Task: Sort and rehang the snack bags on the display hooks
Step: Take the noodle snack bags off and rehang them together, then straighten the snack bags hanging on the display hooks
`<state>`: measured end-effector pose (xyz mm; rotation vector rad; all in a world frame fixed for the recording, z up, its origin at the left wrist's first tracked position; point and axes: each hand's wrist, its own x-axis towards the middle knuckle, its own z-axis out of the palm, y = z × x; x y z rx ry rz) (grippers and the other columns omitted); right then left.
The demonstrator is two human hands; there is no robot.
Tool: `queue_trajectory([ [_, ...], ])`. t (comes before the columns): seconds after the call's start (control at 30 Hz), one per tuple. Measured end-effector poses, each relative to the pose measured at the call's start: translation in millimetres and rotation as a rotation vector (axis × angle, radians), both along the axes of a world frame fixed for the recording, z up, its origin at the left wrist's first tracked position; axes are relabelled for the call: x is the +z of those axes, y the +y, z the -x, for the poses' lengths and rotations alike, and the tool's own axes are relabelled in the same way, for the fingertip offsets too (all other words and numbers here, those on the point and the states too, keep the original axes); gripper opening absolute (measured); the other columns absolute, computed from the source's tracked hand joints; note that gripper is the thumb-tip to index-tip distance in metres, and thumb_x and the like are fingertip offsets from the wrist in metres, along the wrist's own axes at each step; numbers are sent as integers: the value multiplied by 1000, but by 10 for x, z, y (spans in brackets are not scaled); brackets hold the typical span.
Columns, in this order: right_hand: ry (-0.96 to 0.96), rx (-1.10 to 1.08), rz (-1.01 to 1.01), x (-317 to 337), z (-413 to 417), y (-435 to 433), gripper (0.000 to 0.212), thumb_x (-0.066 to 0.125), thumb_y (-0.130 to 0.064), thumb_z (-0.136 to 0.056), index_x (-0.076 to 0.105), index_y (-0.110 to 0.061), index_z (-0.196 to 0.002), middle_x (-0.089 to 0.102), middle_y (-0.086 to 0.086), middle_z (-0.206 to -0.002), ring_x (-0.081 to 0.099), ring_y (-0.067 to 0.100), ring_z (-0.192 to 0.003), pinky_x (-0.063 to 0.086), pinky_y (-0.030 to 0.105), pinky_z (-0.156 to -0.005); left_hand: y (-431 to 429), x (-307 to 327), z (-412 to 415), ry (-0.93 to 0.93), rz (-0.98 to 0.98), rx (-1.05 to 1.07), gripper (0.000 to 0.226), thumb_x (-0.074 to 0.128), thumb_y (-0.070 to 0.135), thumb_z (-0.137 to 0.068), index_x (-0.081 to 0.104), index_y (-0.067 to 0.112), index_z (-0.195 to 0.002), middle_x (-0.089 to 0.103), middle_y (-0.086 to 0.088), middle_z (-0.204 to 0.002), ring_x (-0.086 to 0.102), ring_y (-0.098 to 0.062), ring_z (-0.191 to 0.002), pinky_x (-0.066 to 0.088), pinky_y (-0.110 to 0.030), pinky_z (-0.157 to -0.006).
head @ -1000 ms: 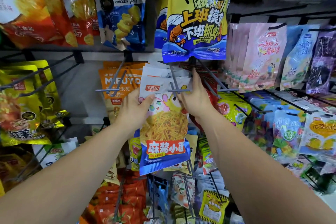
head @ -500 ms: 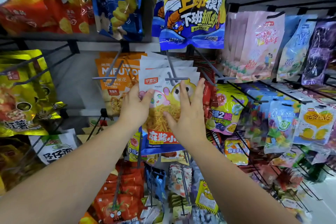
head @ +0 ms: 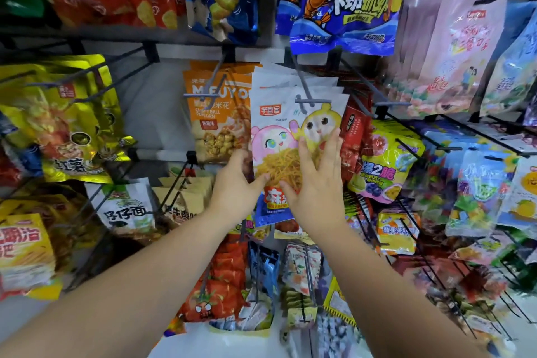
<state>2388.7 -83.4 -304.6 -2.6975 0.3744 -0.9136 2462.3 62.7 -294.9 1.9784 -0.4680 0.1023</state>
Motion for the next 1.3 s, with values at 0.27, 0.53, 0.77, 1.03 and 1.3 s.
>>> queue_trajectory([
  [0.27,10,30,-32,-311,138,299,83,69,-42,-93,24,-28,-161,-12,10,-171,-7,31,-159,26,52,-124,660,-240,79,-31,-129,16,27,71,26,-94,53,32,-112,59,16,-103,61,-16,-96,53,-38,-85],
  [0.53,-170,-8,-10,-695,132,949,48,79,-25,-83,64,-17,-128,49,16,-139,45,35,-130,35,46,-107,1557,-646,-146,-159,-293,83,14,75,20,-90,66,16,-101,57,3,-100,59,-24,-99,46,-34,-85],
  [0.77,4,-62,-56,-922,-114,1572,37,70,-32,-85,69,-18,-119,58,11,-125,56,35,-115,50,48,-93,2114,-776,-484,-165,-461,-26,36,74,26,-90,69,18,-124,58,-5,-129,52,-28,-124,45,-44,-105],
  [1.03,151,-175,-23,-1098,-300,1874,33,66,-40,-84,74,-21,-109,65,6,-120,58,37,-112,46,51,-96,2436,-882,-727,-98,-393,-100,39,72,28,-92,62,20,-128,53,2,-122,56,-22,-116,47,-34,-96],
  [1.3,-63,-238,-263,-1090,-164,1597,38,50,-42,-98,73,-12,-101,63,9,-103,58,32,-99,46,41,-84,2071,-913,-563,-140,-278,-315,27,70,30,-92,67,18,-116,54,7,-105,63,-14,-79,54,-35,-76],
])
